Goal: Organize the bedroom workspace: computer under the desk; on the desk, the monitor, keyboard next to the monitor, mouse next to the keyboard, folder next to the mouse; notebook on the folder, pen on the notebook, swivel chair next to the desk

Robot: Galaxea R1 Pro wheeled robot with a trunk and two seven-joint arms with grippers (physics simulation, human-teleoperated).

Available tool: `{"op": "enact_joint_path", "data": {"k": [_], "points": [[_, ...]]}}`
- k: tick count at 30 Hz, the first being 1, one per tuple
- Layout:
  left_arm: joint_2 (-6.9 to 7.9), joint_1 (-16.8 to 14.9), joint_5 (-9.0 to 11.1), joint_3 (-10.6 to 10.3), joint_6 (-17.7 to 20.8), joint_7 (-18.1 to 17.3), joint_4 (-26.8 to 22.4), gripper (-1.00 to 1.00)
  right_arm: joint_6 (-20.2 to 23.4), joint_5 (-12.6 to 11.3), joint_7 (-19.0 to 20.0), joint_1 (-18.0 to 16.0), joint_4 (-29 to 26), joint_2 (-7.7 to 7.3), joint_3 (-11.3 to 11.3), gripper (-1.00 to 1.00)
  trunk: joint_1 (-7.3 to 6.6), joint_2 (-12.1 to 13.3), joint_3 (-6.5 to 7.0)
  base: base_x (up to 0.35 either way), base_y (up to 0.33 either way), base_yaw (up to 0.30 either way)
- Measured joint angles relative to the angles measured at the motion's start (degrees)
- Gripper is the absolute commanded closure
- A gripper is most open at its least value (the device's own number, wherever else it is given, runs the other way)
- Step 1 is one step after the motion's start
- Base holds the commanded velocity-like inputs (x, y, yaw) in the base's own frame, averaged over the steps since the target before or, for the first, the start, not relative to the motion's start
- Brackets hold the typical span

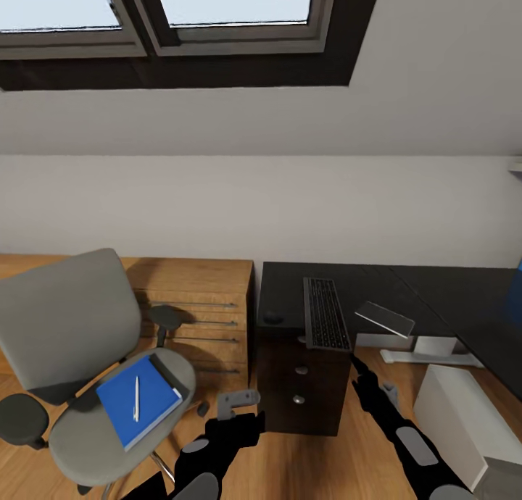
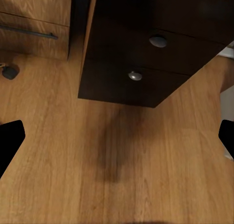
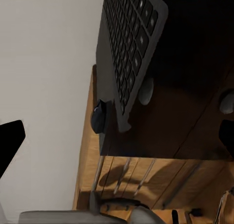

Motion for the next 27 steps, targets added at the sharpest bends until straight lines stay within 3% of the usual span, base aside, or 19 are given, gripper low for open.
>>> {"op": "enact_joint_path", "data": {"k": [4, 7, 20, 27], "points": [[0.05, 0.0, 0.0, 0.0, 0.0, 0.0, 0.0, -1.00, 0.1, -1.4, 5.2, 0.0, 2.8, -0.13, -0.1, -1.00, 0.88, -1.6, -0.72, 0.000, 0.000, 0.000], [0.01, 0.0, 0.0, 0.0, 0.0, 0.0, 0.0, -1.00, 0.1, -1.9, 6.4, 0.0, 3.6, -0.30, -0.1, -1.00, 1.54, -2.8, -1.26, 0.000, 0.000, 0.000], [-0.01, 0.0, 0.0, 0.0, 0.0, 0.0, 0.1, -1.00, -5.0, -1.6, 6.7, -0.1, 4.1, -0.30, 0.3, -1.00, 4.39, -8.0, -3.59, 0.000, 0.000, 0.000], [0.14, 0.0, 0.1, -0.1, 0.0, -0.1, 0.4, -1.00, -5.1, -1.8, 6.0, -0.1, 4.0, -0.17, 0.4, -1.00, 4.40, -8.0, -3.60, 0.000, 0.000, 0.000]]}}
